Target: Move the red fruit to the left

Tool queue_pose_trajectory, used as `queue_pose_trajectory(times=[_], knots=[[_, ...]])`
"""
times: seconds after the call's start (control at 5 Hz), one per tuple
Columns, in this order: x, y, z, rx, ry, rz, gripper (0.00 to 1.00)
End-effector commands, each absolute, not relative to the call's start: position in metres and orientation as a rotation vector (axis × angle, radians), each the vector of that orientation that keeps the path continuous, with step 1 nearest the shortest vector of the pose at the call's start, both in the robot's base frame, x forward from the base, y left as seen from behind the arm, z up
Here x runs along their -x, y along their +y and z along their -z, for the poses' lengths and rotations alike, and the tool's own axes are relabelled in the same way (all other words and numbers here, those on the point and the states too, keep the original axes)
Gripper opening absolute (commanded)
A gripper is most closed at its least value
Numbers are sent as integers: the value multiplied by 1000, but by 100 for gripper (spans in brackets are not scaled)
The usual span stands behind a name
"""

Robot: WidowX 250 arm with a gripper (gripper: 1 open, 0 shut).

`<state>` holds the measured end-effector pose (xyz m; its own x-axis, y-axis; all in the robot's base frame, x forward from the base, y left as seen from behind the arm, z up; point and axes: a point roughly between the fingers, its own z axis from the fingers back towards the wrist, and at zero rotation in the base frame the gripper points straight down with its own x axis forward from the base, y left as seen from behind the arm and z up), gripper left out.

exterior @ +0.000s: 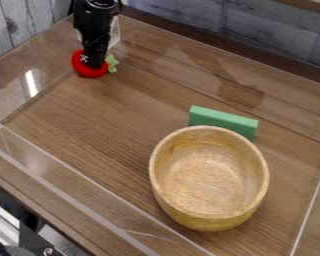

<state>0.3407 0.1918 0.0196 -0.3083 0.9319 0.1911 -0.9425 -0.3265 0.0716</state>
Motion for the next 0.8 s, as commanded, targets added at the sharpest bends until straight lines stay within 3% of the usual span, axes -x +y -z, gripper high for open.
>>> queue_pose_trajectory(times=[0.0, 0.2, 0.6], knots=[[-336, 202, 1, -288, 5, -1900, 0], [-343, 212, -1, -305, 5, -1892, 0], [-332, 219, 2, -334, 16, -1869, 0]])
